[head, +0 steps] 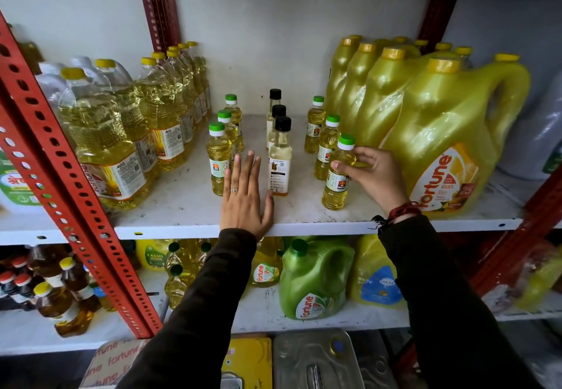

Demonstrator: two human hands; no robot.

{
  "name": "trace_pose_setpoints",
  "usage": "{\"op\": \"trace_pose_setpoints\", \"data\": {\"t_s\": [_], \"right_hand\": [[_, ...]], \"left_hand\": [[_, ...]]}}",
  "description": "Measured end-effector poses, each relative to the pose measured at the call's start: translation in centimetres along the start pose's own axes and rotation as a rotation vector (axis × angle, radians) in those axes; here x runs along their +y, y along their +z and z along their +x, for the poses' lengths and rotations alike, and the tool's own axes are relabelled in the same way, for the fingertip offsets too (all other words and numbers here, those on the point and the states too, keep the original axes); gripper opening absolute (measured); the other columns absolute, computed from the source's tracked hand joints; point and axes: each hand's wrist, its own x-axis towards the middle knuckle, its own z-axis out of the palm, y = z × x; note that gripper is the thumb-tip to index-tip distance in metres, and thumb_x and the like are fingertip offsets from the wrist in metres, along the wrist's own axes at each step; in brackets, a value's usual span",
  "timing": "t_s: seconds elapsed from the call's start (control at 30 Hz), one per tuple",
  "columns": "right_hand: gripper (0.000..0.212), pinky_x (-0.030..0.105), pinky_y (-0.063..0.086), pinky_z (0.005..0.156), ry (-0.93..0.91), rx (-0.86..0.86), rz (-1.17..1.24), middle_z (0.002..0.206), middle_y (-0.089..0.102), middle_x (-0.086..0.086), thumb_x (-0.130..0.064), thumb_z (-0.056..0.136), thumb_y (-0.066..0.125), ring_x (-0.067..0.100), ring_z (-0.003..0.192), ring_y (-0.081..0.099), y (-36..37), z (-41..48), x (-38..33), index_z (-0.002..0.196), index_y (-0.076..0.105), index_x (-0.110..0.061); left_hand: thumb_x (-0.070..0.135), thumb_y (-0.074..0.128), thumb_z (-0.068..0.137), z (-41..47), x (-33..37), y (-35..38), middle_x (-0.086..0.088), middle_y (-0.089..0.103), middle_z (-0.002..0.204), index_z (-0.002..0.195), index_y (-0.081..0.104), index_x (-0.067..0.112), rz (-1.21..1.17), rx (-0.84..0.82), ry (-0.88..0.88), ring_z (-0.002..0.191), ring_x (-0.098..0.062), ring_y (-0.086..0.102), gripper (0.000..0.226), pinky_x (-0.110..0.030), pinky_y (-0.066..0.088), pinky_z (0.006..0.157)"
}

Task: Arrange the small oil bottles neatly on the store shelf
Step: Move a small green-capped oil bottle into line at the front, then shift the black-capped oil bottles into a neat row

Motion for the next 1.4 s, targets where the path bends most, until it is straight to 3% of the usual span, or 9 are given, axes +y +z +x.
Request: {"op": "trace_pose_setpoints", "data": {"t_s": [0.17, 0.3, 0.47, 0.6, 0.77, 0.87, 1.07, 1.2, 1.4], "right_hand": [[0.035, 0.037, 0.058, 0.093, 0.007, -0.017, 0.012, 0.088, 0.065, -0.020, -0.020, 0.070, 0.088, -0.009, 0.089, 0.061, -1.2, -1.4, -0.1, 0.100, 0.070, -0.025], [0.034, 0.043, 0.059, 0.094, 0.016, -0.014, 0.027, 0.089, 0.067, -0.020, -0.020, 0.068, 0.089, 0.001, 0.092, 0.067, -1.8, -2.1, 0.0, 0.092, 0.068, -0.034], [0.039, 0.033, 0.059, 0.089, 0.004, -0.005, 0.035, 0.091, 0.068, -0.017, -0.020, 0.068, 0.088, -0.002, 0.091, 0.066, -2.1, -2.6, -0.1, 0.101, 0.068, -0.029], [0.046, 0.031, 0.058, 0.091, 0.009, 0.004, 0.018, 0.102, 0.072, -0.003, -0.024, 0.068, 0.089, 0.008, 0.099, 0.070, -2.0, -2.5, 0.1, 0.109, 0.070, -0.022], [0.064, 0.028, 0.056, 0.089, 0.025, 0.003, 0.012, 0.110, 0.068, -0.003, -0.030, 0.066, 0.089, 0.011, 0.106, 0.068, -1.9, -2.5, 0.0, 0.124, 0.063, -0.020], [0.081, 0.030, 0.048, 0.104, -0.023, 0.041, 0.022, 0.135, 0.062, 0.001, -0.038, 0.066, 0.088, 0.016, 0.125, 0.059, -2.2, -2.7, -0.6, 0.138, 0.054, -0.019], [0.071, 0.029, 0.043, 0.114, -0.271, 0.150, -0.004, 0.147, 0.055, 0.002, -0.043, 0.075, 0.081, 0.009, 0.137, 0.050, -1.2, -3.0, -4.7, 0.138, 0.055, -0.021], [0.068, 0.030, 0.044, 0.112, -0.310, 0.027, -0.165, 0.148, 0.053, 0.004, -0.042, 0.083, 0.074, 0.013, 0.136, 0.050, 2.3, -2.1, -6.5, 0.142, 0.049, -0.017], [0.066, 0.041, 0.040, 0.116, -0.080, -0.165, -0.272, 0.150, 0.049, 0.014, -0.035, 0.091, 0.066, 0.027, 0.139, 0.048, 8.7, 0.9, -4.9, 0.145, 0.044, -0.005]], "left_hand": [[0.043, 0.035, 0.099, -0.1, 0.1, -0.1, -0.014, 0.013, 0.170, 0.161, 0.021, 0.004, 0.002, -0.010, -0.002, 0.158, -0.028, 0.002, 0.075, -0.043, 0.000, 0.129], [0.043, 0.036, 0.099, 0.0, 0.2, -0.1, -0.014, 0.012, 0.170, 0.161, 0.020, 0.004, 0.009, -0.016, -0.007, 0.158, -0.029, 0.003, 0.075, -0.041, -0.003, 0.129], [0.044, 0.033, 0.100, 0.0, 0.1, -0.1, -0.014, 0.012, 0.170, 0.162, 0.019, 0.004, 0.014, -0.032, -0.018, 0.158, -0.030, 0.003, 0.075, -0.039, -0.006, 0.128], [0.044, 0.034, 0.100, 0.0, 0.1, -0.2, -0.014, 0.012, 0.170, 0.162, 0.019, 0.004, 0.012, -0.034, -0.019, 0.158, -0.029, 0.003, 0.075, -0.039, -0.006, 0.128], [0.045, 0.033, 0.100, 0.0, 0.1, -0.2, -0.014, 0.013, 0.170, 0.161, 0.020, 0.004, 0.006, -0.040, -0.020, 0.158, -0.029, 0.004, 0.075, -0.041, -0.002, 0.129], [0.045, 0.033, 0.100, 0.0, 0.1, -0.2, -0.014, 0.013, 0.170, 0.161, 0.021, 0.004, -0.002, -0.038, -0.019, 0.158, -0.030, 0.004, 0.075, -0.042, -0.001, 0.129], [0.044, 0.033, 0.100, -0.1, 0.1, 0.0, -0.014, 0.012, 0.170, 0.161, 0.022, 0.004, -0.005, -0.025, -0.019, 0.158, -0.029, 0.004, 0.074, -0.043, 0.001, 0.129], [0.043, 0.030, 0.100, -0.1, 0.2, 0.0, -0.014, 0.013, 0.170, 0.161, 0.023, 0.004, 0.008, -0.009, -0.012, 0.158, -0.030, 0.006, 0.072, -0.046, 0.005, 0.128], [0.040, 0.030, 0.100, -0.1, 0.1, 0.0, -0.014, 0.013, 0.170, 0.161, 0.023, 0.003, -0.011, -0.002, -0.015, 0.158, -0.030, 0.007, 0.071, -0.047, 0.008, 0.128]]}}
